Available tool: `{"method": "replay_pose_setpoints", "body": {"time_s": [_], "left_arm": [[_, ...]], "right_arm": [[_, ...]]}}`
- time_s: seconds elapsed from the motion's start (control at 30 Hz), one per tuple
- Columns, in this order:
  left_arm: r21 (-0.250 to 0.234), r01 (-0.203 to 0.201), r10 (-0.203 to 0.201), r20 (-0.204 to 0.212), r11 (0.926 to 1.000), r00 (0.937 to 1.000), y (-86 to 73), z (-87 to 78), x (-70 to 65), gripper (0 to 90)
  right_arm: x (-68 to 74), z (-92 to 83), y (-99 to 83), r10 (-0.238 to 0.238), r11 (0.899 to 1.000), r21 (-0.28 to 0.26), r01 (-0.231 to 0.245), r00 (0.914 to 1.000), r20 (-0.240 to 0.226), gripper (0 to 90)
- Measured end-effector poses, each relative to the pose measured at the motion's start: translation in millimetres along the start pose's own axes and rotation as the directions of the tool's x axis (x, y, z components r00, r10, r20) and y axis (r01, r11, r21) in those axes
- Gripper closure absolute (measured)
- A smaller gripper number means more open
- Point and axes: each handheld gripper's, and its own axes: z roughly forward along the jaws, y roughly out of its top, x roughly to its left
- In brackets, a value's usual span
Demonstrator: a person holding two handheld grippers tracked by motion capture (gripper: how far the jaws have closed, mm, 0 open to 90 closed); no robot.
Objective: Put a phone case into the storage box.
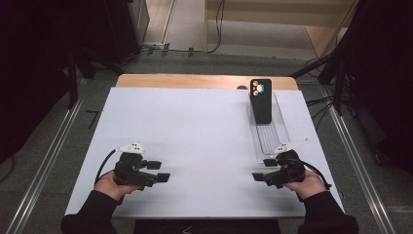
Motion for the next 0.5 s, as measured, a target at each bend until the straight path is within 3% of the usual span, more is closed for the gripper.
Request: {"method": "replay_pose_setpoints", "body": {"time_s": [0.5], "left_arm": [[0.012,-0.005,0.005,-0.009,0.9999,0.9999,-0.6,2.6,4.8,31.3]], "right_arm": [[-5.0,3.1,-1.8,-0.006,1.000,-0.002,0.006,0.9999,0.013,20.1]]}}
